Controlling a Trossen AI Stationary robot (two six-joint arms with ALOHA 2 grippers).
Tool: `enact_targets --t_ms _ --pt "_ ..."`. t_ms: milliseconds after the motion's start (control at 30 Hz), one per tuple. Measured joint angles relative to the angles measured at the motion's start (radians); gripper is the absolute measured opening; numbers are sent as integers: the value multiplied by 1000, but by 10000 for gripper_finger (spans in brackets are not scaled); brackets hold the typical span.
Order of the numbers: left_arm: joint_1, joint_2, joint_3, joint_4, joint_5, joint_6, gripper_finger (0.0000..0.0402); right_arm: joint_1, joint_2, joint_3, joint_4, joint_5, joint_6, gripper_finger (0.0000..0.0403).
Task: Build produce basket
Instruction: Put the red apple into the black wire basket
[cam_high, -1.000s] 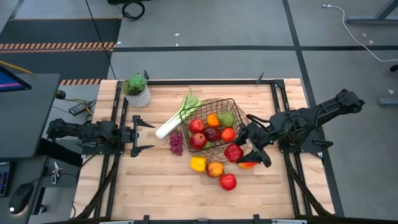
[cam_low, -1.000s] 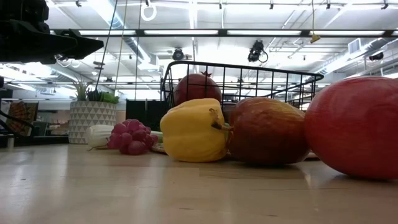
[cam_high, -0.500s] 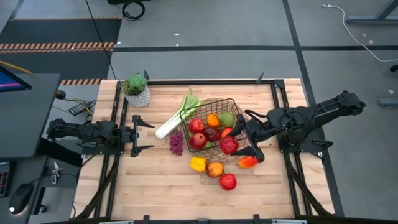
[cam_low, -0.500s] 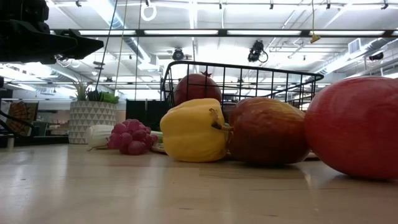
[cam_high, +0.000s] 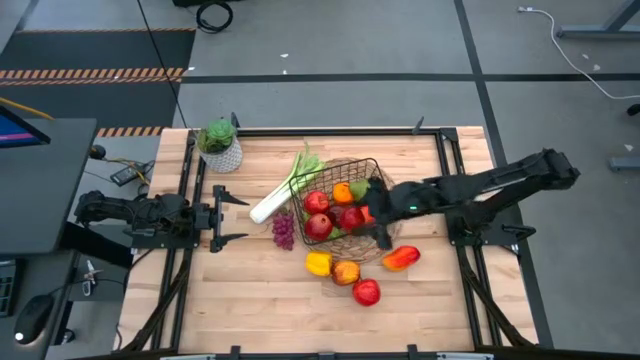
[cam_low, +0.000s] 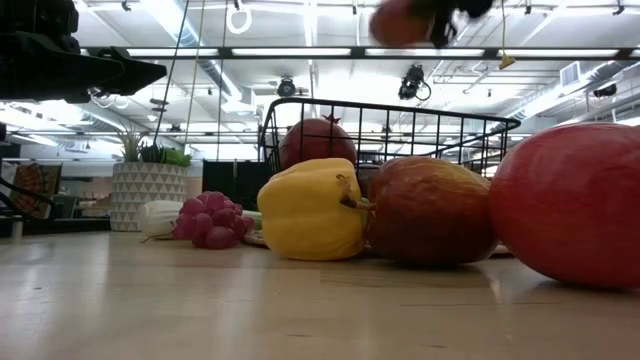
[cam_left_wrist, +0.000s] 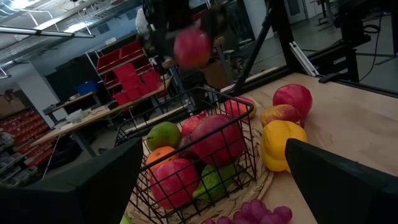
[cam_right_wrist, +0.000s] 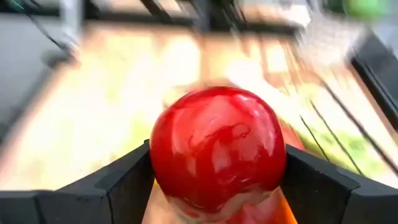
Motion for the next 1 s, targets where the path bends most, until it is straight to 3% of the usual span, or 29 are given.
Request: enact_targets --t_ms 267,400,733,1000 --pt "0 0 0 0 0 0 400 -123 89 0 -103 12 3 315" --pt "0 0 0 0 0 0 400 -181 88 2 -136 -38 -1 316" --pt "0 0 0 0 0 0 400 -237 316 248 -497 -96 -13 334" --pt "0 0 0 0 0 0 400 -230 448 351 -611 -111 -172 378"
